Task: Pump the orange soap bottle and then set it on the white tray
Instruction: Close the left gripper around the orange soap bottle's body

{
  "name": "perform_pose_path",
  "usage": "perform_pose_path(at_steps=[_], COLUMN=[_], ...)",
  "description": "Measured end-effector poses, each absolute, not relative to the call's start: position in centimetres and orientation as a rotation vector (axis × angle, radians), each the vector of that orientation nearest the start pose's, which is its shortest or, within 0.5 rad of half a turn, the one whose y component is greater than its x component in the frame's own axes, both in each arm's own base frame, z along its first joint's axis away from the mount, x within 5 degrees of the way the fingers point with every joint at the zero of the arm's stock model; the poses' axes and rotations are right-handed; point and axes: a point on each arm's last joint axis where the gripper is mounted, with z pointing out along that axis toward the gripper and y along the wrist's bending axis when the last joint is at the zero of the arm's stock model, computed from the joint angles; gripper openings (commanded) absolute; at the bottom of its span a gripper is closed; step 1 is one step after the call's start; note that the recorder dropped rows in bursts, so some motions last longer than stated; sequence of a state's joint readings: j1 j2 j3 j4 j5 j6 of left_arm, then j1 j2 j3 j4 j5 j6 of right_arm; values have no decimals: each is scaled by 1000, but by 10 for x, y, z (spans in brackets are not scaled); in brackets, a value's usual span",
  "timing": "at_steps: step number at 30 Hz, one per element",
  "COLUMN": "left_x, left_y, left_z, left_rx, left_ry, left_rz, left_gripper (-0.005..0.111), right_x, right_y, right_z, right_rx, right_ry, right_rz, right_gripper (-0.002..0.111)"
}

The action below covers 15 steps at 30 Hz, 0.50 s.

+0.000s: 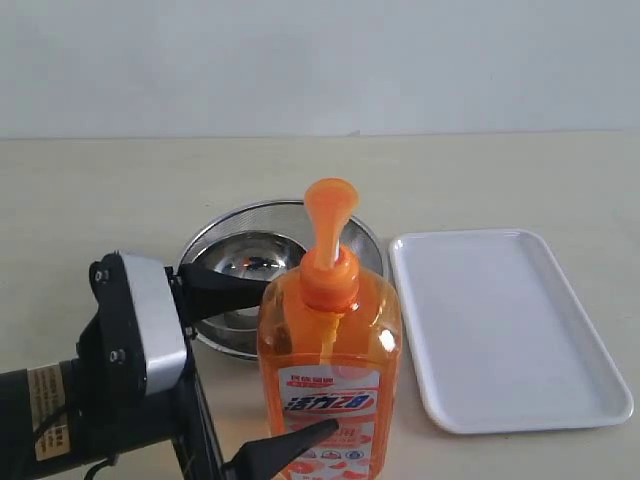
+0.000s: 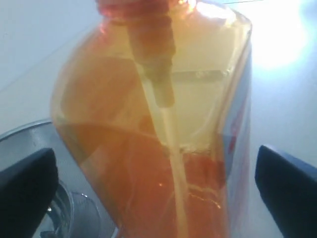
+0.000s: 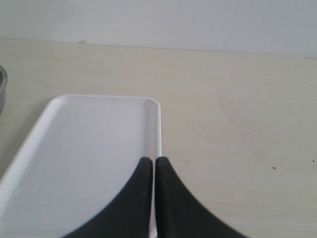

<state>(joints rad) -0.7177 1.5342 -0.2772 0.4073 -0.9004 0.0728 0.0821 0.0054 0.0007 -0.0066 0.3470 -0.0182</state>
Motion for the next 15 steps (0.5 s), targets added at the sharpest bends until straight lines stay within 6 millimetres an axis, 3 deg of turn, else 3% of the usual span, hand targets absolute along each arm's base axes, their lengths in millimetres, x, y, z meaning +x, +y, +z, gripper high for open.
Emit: perform_pose_path(at_steps=[15], left_x=[163], left_y=[-190], left_z=[162], left_rx=[1213], left_ry=[1446], left_rz=[-619], left_gripper=[106], right_x=[54], right_y=[4], right_z=[181], right_rx=[-96], right_ry=[1833], right_rz=[38], right_gripper=[0])
